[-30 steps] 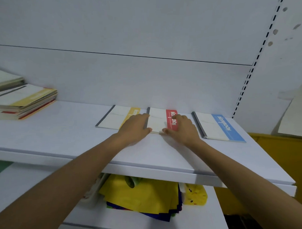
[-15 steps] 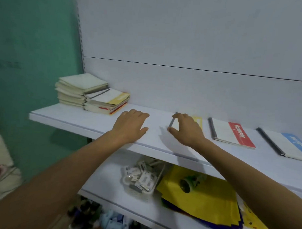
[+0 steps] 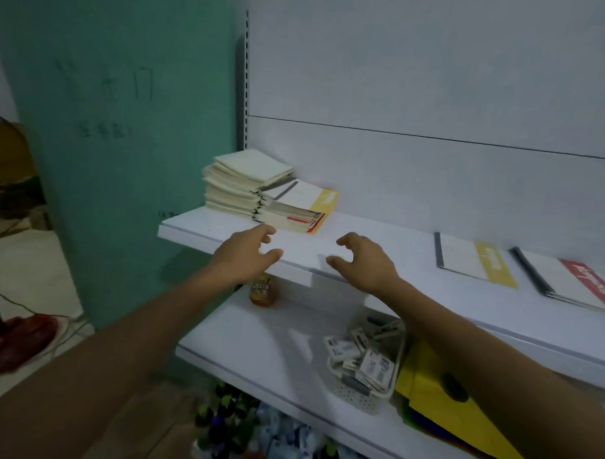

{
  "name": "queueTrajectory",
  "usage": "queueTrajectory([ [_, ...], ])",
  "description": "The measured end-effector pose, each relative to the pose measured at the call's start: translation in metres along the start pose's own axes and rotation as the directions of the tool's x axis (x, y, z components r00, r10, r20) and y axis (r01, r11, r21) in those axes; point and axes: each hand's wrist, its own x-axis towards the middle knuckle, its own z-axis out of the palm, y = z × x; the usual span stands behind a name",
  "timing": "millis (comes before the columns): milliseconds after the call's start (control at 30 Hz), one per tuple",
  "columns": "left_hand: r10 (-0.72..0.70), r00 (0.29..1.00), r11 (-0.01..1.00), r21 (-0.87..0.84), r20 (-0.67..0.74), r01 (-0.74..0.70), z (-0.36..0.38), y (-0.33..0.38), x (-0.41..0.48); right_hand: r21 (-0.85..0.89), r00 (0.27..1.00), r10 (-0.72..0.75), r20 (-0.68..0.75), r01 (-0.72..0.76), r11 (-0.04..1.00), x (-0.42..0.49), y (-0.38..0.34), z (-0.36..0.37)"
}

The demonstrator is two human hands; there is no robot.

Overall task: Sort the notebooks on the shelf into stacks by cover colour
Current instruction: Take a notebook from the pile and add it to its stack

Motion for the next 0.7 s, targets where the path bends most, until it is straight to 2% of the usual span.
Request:
queueTrajectory([
  [100,-0.034,0.999,0.983,-0.179,0.006,0.034,0.005,-0.014,0.013,0.095,0.996,0.089,-0.021,-0.086,0.992,0.024,0.004,0.009],
  [200,-0.052,0.998,0.958,-0.279,0.040,0.061,0.011,-0.022,0.035,0.230,0.985,0.171,-0.025,-0.161,0.960,0.055,0.014,0.016],
  [333,-0.071,0.994,0.930,-0.355,0.082,0.095,0.012,-0.025,0.073,0.510,0.965,0.263,0.006,-0.229,0.829,0.100,0.022,0.021],
  [500,-0.109,0.990,0.898,-0.417,0.095,0.139,0.013,-0.027,0.118,0.663,0.930,0.356,0.095,-0.326,0.674,0.150,0.025,0.035],
  [600,-0.181,0.969,0.825,-0.510,0.170,0.244,0.021,-0.029,0.130,0.748,0.886,0.423,0.192,-0.411,0.522,0.167,0.026,0.044],
  [700,-0.248,0.937,0.726,-0.593,0.247,0.349,0.031,-0.032,0.135,0.785,0.871,0.442,0.214,-0.423,0.453,0.174,0.024,0.046],
])
